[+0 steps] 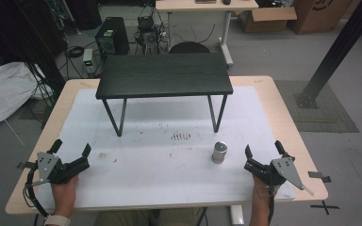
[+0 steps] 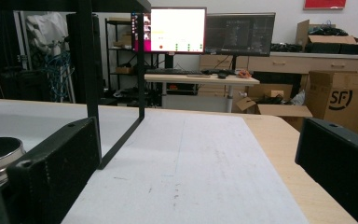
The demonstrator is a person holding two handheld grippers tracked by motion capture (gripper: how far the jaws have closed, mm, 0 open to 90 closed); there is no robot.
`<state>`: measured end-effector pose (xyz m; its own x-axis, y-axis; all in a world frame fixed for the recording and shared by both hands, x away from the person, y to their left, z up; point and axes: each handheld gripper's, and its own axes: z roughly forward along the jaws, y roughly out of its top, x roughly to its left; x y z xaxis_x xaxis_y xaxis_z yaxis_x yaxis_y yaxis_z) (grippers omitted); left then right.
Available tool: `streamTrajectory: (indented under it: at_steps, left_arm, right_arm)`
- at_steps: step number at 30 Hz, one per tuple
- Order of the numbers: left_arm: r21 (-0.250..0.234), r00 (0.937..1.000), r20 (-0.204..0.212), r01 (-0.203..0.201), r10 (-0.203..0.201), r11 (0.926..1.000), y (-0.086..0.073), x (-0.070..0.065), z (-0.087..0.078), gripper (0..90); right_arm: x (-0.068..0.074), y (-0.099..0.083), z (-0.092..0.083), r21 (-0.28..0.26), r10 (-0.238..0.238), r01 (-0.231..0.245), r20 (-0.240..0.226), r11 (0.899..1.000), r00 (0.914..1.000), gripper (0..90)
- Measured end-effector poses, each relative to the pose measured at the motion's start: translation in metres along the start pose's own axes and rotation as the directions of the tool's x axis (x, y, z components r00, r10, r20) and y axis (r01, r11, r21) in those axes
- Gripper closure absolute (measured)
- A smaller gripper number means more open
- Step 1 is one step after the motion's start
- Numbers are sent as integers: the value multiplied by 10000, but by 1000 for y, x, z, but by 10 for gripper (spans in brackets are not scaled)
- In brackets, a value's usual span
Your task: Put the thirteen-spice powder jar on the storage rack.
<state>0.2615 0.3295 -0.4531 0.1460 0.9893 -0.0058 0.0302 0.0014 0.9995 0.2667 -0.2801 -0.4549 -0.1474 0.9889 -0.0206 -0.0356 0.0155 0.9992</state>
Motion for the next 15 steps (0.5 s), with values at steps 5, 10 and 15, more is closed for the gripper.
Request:
streamTrajectory:
  at_steps: [5,10,15]
  left_arm:
    - [-7,10000,-7,-11,11,10000,0,0,0,5]
    - [-14,10000,-8,-14,14,10000,0,0,0,5]
    - [-4,10000,-4,-9,9,10000,0,0,0,5]
  right_arm:
    - [0,0,1,76,-8,8,-16,10000,10000,0]
    - [0,0,1,105,-11,11,-30,9999,10000,0]
    - [0,0,1,104,-11,12,-22,9999,10000,0]
